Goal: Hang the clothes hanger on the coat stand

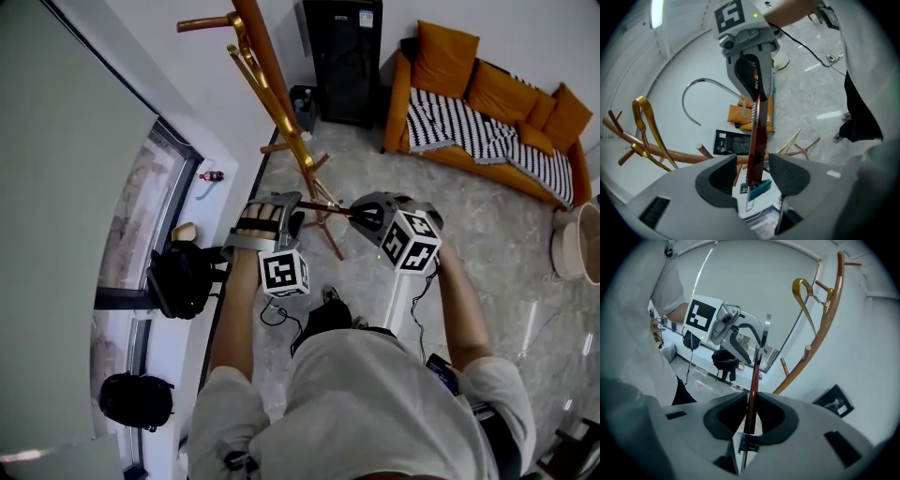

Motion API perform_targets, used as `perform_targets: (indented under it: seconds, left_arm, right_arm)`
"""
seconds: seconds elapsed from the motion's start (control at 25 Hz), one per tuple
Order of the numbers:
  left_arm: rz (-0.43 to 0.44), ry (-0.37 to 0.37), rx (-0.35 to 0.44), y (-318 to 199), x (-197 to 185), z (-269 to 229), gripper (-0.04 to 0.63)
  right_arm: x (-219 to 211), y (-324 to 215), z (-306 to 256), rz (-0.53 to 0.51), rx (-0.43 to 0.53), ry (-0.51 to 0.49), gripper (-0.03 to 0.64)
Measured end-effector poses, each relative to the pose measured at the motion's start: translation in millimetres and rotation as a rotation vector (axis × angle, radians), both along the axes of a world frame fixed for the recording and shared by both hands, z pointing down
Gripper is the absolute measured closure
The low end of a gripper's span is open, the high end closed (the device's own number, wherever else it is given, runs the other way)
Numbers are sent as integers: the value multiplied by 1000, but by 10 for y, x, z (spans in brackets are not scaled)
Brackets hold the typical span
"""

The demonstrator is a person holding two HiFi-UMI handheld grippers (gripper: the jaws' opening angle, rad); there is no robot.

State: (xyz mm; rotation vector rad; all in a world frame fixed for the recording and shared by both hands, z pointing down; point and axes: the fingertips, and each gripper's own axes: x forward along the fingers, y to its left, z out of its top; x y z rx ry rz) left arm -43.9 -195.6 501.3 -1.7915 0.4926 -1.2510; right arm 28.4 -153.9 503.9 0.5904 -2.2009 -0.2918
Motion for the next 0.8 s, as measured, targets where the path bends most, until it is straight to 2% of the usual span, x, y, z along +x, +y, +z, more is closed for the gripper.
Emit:
perform_targets:
  seconds: [0.16, 0.32, 0.36, 0.48, 0.8]
  left_arm:
    - [-8, -68, 18, -177, -43, 111, 379]
    - [-20, -93, 21, -335, -74, 185, 380]
    - [-23, -95, 21, -370, -91, 199, 387]
    - [-13, -89, 11, -433, -120, 229, 472]
    - [-39, -43, -99, -504, -148, 255, 489]
  right_arm:
    - [-57, -167, 15, -34, 50, 90, 557]
    - [-112, -300, 18, -69, 66, 131, 557]
    - [-120, -332, 20, -74, 65, 134, 557]
    - [-123, -416, 22, -84, 58, 140, 557]
    - [-138, -530, 65, -98, 62, 151, 557]
